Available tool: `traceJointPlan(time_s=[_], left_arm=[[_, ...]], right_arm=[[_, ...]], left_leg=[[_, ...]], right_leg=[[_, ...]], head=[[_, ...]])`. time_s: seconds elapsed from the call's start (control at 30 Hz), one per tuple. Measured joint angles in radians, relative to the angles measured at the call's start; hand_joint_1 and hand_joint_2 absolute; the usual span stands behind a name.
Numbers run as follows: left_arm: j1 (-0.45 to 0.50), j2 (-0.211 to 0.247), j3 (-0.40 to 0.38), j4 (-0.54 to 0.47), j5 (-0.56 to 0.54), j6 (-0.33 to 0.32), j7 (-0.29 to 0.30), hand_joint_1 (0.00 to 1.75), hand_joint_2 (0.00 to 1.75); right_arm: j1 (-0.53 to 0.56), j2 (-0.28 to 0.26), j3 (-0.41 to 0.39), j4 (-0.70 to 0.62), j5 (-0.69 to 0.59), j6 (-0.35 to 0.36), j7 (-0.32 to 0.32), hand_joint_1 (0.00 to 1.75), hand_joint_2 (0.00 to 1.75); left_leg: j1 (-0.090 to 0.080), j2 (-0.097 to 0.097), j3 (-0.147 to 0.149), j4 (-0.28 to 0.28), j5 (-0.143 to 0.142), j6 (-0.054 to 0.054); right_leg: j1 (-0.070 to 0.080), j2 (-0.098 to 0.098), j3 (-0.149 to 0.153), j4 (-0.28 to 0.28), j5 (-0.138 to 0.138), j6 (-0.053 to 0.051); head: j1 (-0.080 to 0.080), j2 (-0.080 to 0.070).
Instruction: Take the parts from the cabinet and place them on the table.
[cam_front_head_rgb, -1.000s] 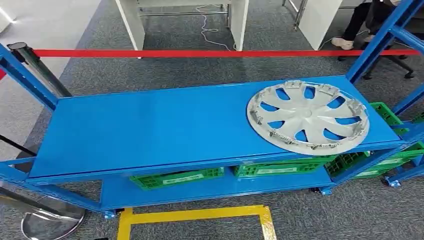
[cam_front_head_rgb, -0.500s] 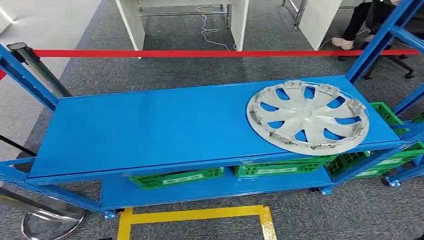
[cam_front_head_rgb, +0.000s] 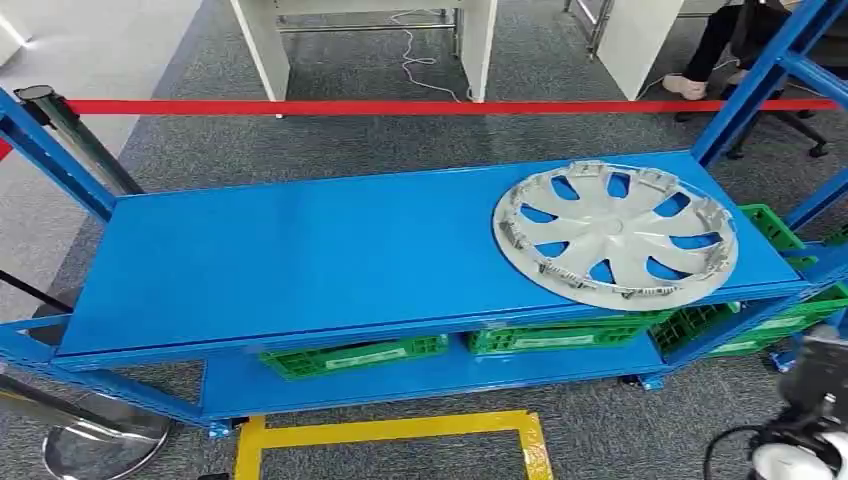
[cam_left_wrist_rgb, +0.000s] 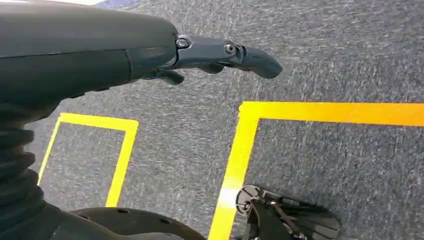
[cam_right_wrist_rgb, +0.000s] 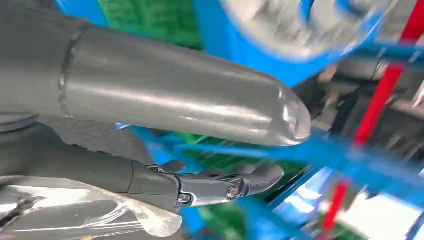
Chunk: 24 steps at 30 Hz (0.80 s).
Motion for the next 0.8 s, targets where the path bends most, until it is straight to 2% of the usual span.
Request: traceJointPlan(time_s=[0.23, 0.33, 0.43, 0.63, 0.8], left_arm=[[0.001, 0.004, 0.0, 0.002, -0.002, -0.048, 0.055, 0.0, 1.75], [0.001, 0.008, 0.0, 0.004, -0.007, -0.09, 0.089, 0.0, 1.75], [0.0, 0.011, -0.002, 0.004, -0.009, -0.104, 0.097, 0.0, 1.75], [0.001, 0.017, -0.006, 0.004, -0.01, -0.107, 0.098, 0.0, 1.75], [-0.001, 0.021, -0.016, 0.004, -0.016, -0.121, 0.092, 0.0, 1.75]], right_arm=[[-0.011, -0.02, 0.121, 0.019, 0.035, -0.014, 0.014, 0.0, 0.0], [-0.022, -0.051, 0.189, 0.031, 0.081, 0.032, -0.005, 0.0, 0.0], [-0.04, -0.075, 0.255, 0.043, 0.106, 0.048, -0.008, 0.0, 0.0], [-0.053, -0.096, 0.304, 0.058, 0.115, 0.057, -0.01, 0.0, 0.0], [-0.127, -0.116, 0.397, 0.108, 0.228, 0.074, 0.021, 0.0, 0.0]], left_leg=[[0.0, -0.001, -0.001, 0.0, 0.0, 0.0], [0.0, -0.001, -0.001, 0.0, 0.0, 0.0], [0.0, -0.001, -0.001, 0.0, 0.0, 0.0], [0.0, -0.002, -0.001, 0.0, 0.0, 0.0], [0.0, -0.002, -0.001, 0.0, 0.001, -0.001]], right_leg=[[0.0, -0.001, 0.0, 0.0, 0.0, 0.0], [0.0, 0.0, 0.0, 0.0, 0.0, 0.0], [0.0, -0.002, -0.001, 0.0, 0.0, 0.0], [0.0, -0.002, 0.0, 0.0, 0.0, 0.0], [0.0, -0.001, 0.0, 0.0, 0.0, 0.0]], head=[[0.0, 0.0], [0.0, 0.0], [-0.001, 0.0], [0.0, 0.0], [0.0, 0.0]])
